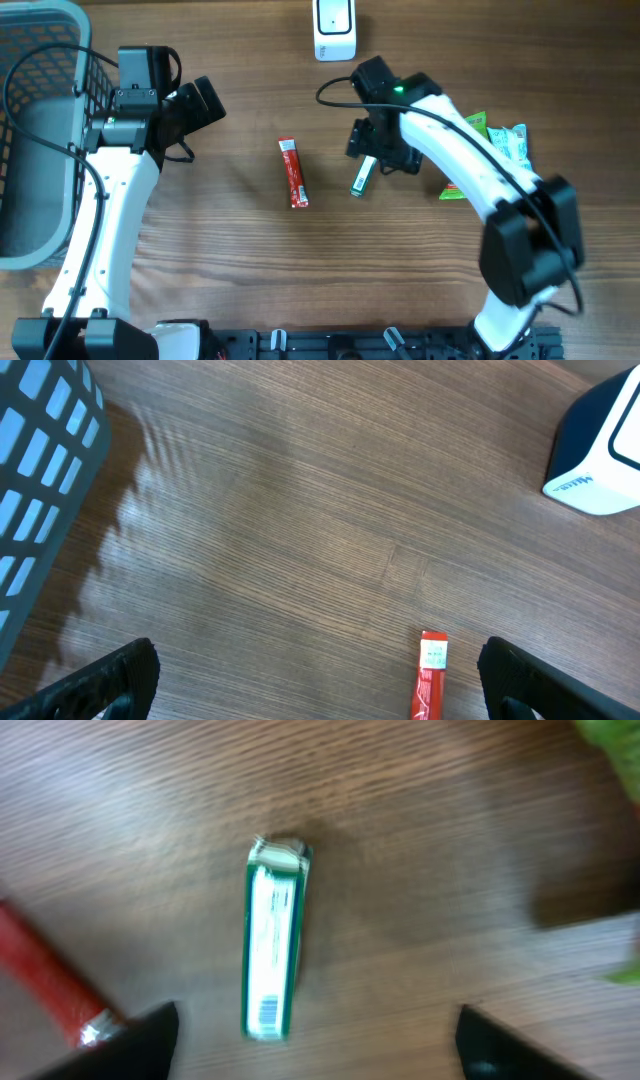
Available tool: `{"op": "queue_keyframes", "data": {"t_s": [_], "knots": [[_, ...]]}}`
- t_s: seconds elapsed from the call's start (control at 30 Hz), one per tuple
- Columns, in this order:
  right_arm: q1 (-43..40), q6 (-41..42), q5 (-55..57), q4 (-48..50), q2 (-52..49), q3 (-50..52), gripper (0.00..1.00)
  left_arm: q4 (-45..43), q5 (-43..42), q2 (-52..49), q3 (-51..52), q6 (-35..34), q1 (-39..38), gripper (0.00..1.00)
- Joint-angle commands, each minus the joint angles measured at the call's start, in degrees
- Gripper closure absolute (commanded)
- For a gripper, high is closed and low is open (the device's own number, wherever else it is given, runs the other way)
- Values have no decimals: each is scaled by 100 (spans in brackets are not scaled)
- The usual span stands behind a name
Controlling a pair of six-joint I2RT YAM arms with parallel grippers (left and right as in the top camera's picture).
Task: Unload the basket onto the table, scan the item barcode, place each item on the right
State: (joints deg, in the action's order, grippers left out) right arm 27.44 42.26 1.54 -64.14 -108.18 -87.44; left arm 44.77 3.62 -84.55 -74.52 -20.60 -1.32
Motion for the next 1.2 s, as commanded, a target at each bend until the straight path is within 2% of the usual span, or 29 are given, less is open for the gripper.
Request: {"op": "queue_keyframes", "data": {"t_s": [0.0,0.13,0.27,0.37,0.5,0.63,0.83,0.97,1.03,1.13,1.17], "knots": [[11,-879,175,-162,308,15,96,-7,76,-26,-39,70,33,0],[46,-1698,-376,39,291,461,96,-7,76,-26,-39,70,33,0],[70,-1670,-374,433,269,1327,95,-7,76,-26,-39,68,33,0],[140,-1716,-466,1113,264,2017,95,-7,76,-26,-39,70,33,0],[251,-2472,-1467,2249,264,2507,94,-7,76,-26,-39,70,33,0],[249,-2131,-1602,2942,264,2505,86,-7,76,-24,-37,70,33,0],[317,-590,-1655,4011,264,2505,86,-7,76,-26,-39,68,33,0],[476,-588,-2015,4511,264,2505,87,-7,76,-26,-39,70,33,0],[496,-942,-2258,4623,267,2479,85,-7,76,-26,-39,70,33,0],[398,-1659,-3174,4592,374,2350,69,-7,76,-26,-37,70,33,0],[308,-1886,-3427,4540,466,2317,66,-7,76,-26,-39,70,33,0]]}}
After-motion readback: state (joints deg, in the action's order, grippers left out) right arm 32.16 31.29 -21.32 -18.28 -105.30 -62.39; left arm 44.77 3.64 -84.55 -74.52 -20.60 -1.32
